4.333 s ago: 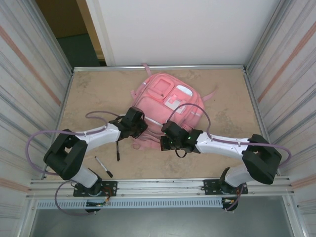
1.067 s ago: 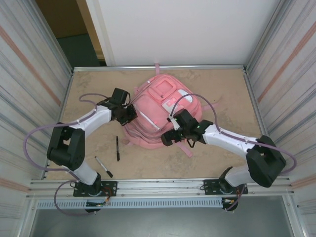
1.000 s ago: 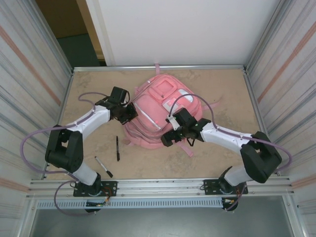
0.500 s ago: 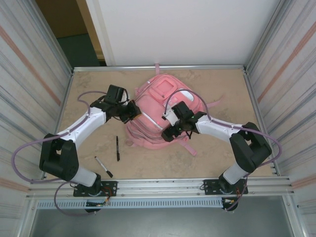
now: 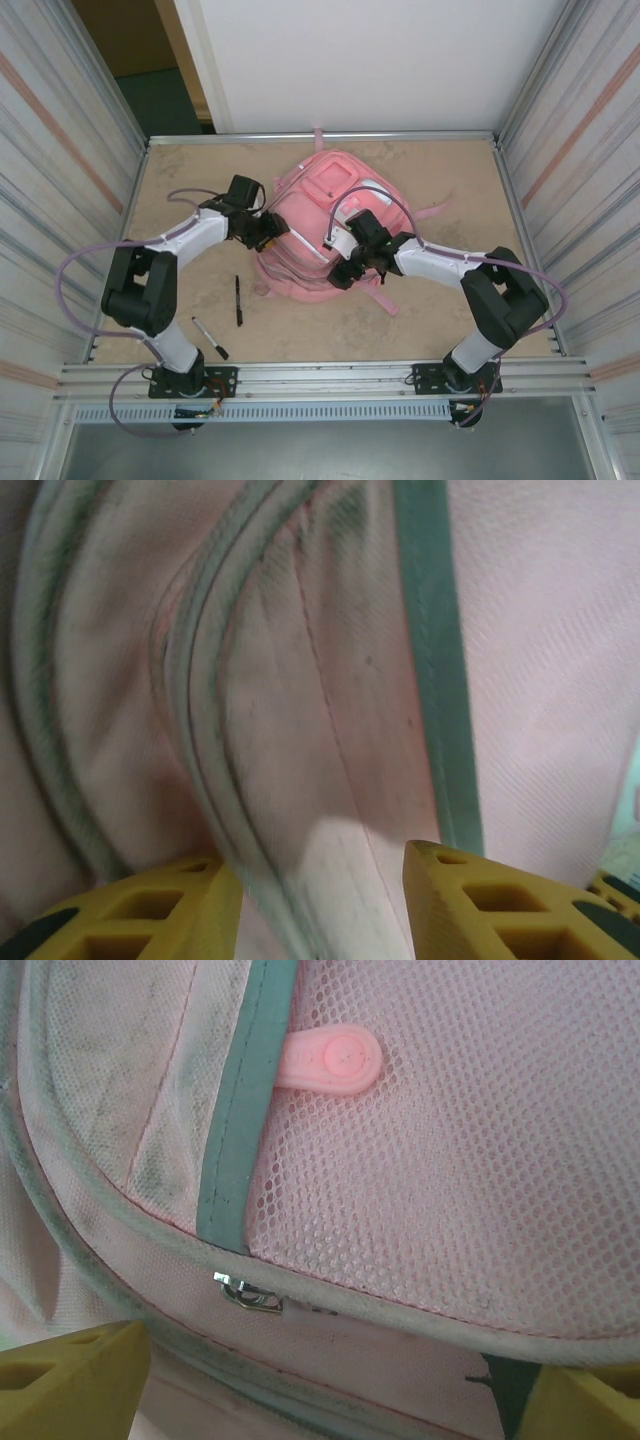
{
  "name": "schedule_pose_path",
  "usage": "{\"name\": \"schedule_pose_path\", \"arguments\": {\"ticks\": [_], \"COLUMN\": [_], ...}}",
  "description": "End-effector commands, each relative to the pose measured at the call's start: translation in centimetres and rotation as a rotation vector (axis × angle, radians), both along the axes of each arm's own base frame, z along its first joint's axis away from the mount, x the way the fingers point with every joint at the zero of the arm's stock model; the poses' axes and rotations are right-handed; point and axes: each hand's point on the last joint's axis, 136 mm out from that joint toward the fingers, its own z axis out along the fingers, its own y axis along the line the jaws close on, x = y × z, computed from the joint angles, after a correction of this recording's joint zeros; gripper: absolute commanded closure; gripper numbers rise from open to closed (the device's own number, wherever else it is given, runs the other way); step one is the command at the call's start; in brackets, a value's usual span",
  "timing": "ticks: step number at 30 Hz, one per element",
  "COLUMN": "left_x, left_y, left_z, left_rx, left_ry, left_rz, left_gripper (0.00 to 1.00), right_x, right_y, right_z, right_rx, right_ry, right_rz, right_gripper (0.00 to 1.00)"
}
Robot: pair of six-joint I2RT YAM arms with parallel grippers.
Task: Pack books, pencil case, and school supplies into a backpack
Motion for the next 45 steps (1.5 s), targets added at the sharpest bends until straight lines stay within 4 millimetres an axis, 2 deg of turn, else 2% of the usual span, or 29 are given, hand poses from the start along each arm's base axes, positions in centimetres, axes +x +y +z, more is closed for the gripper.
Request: {"name": "schedule_pose_path", "arguments": {"ticks": [1, 3, 6, 9, 11, 17, 22, 28, 30, 33, 37, 40, 45], "left_x": [1.2, 1.1, 0.6, -0.2, -0.8, -1.8, -2.0, -2.3, -2.5, -2.6, -2.6, -2.7, -2.9], "left_y": [0.2, 0.4, 0.2, -0.7, -1.4, -2.7, -2.8, -2.9, -2.9, -2.8, -3.3, -3.7, -4.2], "left_z": [0.2, 0.0, 0.9, 2.9, 3.9, 6.1, 6.7, 6.6, 6.7, 6.7, 6.9, 6.3, 5.4], "left_rx": [0.038, 0.046, 0.012, -0.056, -0.109, -0.208, -0.212, -0.223, -0.230, -0.227, -0.225, -0.221, -0.216], "left_ry": [-0.036, -0.031, -0.041, -0.061, -0.063, -0.066, -0.075, -0.073, -0.071, -0.076, -0.083, -0.079, -0.065], "left_rz": [0.010, 0.016, 0.020, 0.004, 0.003, -0.001, 0.010, 0.030, 0.032, 0.065, 0.078, 0.089, 0.104], "left_gripper": [0.61, 0.75, 1.00, 1.00, 1.00, 1.00, 1.00, 1.00, 1.00, 1.00, 1.00, 1.00, 1.00], "right_x": [1.4, 1.6, 1.3, 0.5, 0.0, -0.7, -1.0, -1.9, -2.0, -3.1, -6.8, -8.5, -8.7], "right_y": [1.6, 1.9, 2.2, 2.3, 2.3, 1.9, 1.3, 0.9, 0.7, 0.7, 2.4, 3.7, 4.6], "right_z": [0.8, 1.0, 1.3, 1.7, 1.7, 2.7, 3.9, 4.4, 4.2, 4.0, 3.9, 3.8, 3.6], "right_rx": [0.043, 0.065, 0.093, 0.138, 0.148, 0.191, 0.215, 0.269, 0.284, 0.287, 0.263, 0.291, 0.343], "right_ry": [-0.096, -0.115, -0.135, -0.146, -0.157, -0.211, -0.227, -0.160, -0.124, 0.020, 0.299, 0.409, 0.584], "right_rz": [0.070, 0.086, 0.108, 0.130, 0.142, 0.139, 0.107, 0.041, 0.000, -0.077, -0.073, -0.098, -0.258], "right_gripper": [0.13, 0.17, 0.25, 0.42, 0.50, 0.63, 0.80, 0.94, 0.97, 0.98, 1.00, 1.00, 1.00]}}
